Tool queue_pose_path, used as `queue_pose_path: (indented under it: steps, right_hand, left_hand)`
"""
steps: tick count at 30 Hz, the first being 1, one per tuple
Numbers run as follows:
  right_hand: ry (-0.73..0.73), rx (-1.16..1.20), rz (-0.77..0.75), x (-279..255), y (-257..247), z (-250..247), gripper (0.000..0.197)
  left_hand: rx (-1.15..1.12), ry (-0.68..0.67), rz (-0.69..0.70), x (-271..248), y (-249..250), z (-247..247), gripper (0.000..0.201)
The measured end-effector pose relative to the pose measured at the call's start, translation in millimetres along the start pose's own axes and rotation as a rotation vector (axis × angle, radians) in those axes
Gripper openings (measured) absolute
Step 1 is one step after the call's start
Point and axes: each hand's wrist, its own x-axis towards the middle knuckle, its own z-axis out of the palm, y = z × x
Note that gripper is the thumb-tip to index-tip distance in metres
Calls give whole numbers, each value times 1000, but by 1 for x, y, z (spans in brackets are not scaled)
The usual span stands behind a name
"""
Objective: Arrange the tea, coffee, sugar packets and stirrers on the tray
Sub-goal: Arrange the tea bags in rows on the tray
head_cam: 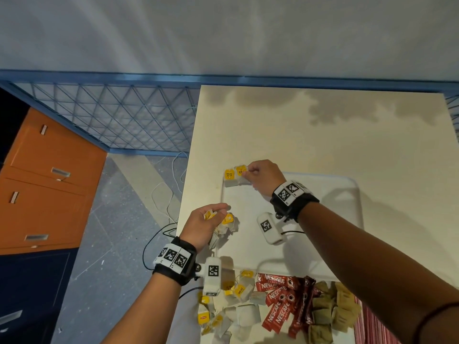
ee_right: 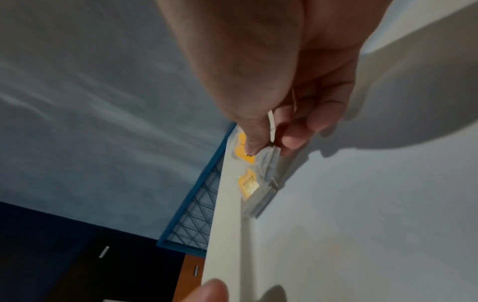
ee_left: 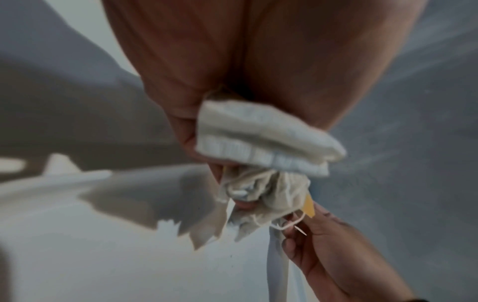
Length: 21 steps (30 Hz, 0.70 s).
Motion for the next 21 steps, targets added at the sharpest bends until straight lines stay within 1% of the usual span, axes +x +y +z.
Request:
queue_pose_path:
  steps: [4,8,10,11,12,14,17,19,21]
  right_hand:
    - [23,-106,24,3,5,13,38]
    - [87,-121,52,-1,5,21,20]
    - [125,-113,73,-3,4,23,16]
    - [145,-112,78,-4,3,23,18]
    - [163,-121,69,-6,2,23,20]
    - [171,-176,-11,-9,2,24,22]
    - [89,-284,-161,-15,4,32,19]
    - [54,-307,-202,-16,5,39,17]
    - [30,-292,-194,-13,3,43,15]
  left_hand:
    - [2,2,-1,-1,-2,0,17]
    - [5,7,-2,-1,-2,-2,16]
    - [3,10,-6,-1,-3,-3,16]
    - [1,11,-8,-2,-2,-3,16]
    - [2,11,-10,-2,-2,-3,16]
    - [1,12,-11,-2,-2,-3,16]
    - [-3,20,-14,-3,-3,-3,16]
    - [8,19,-16,-3,-5,-4,16]
    - [19,15,-18,-4,-6,-4,16]
